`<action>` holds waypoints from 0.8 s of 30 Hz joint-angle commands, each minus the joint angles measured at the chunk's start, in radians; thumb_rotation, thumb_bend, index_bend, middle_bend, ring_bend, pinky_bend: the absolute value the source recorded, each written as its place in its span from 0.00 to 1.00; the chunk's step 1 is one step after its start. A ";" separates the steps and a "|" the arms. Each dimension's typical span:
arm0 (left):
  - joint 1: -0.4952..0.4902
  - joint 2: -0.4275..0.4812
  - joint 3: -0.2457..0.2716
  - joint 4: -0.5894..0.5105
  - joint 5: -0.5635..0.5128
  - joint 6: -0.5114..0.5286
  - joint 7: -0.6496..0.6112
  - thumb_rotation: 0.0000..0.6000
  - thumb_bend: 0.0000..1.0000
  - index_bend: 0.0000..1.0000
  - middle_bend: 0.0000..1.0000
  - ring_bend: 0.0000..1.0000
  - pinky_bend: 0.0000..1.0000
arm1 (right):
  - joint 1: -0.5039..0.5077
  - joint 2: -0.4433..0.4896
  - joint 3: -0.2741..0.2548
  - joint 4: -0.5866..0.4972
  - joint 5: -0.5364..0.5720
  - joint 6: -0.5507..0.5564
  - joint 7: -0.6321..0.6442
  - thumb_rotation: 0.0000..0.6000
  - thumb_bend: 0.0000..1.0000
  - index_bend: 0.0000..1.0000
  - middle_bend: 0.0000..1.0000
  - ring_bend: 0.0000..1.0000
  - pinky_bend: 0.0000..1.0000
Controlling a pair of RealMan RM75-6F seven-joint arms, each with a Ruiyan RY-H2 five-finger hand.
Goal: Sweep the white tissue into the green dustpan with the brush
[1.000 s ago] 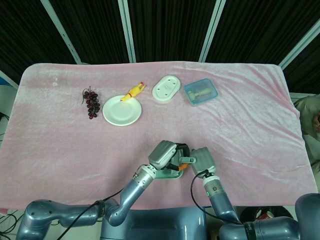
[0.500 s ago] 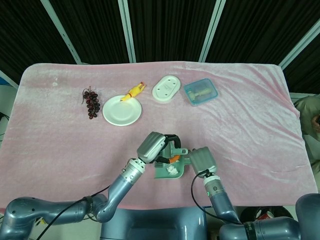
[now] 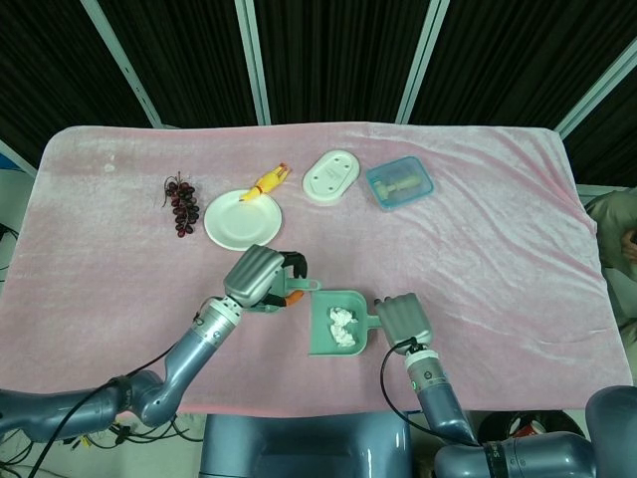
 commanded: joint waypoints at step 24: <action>0.050 0.132 0.153 0.056 -0.184 -0.123 0.190 1.00 0.22 0.51 0.52 0.91 1.00 | -0.004 -0.010 -0.007 -0.004 0.003 0.015 -0.016 1.00 0.51 0.69 0.58 0.63 0.78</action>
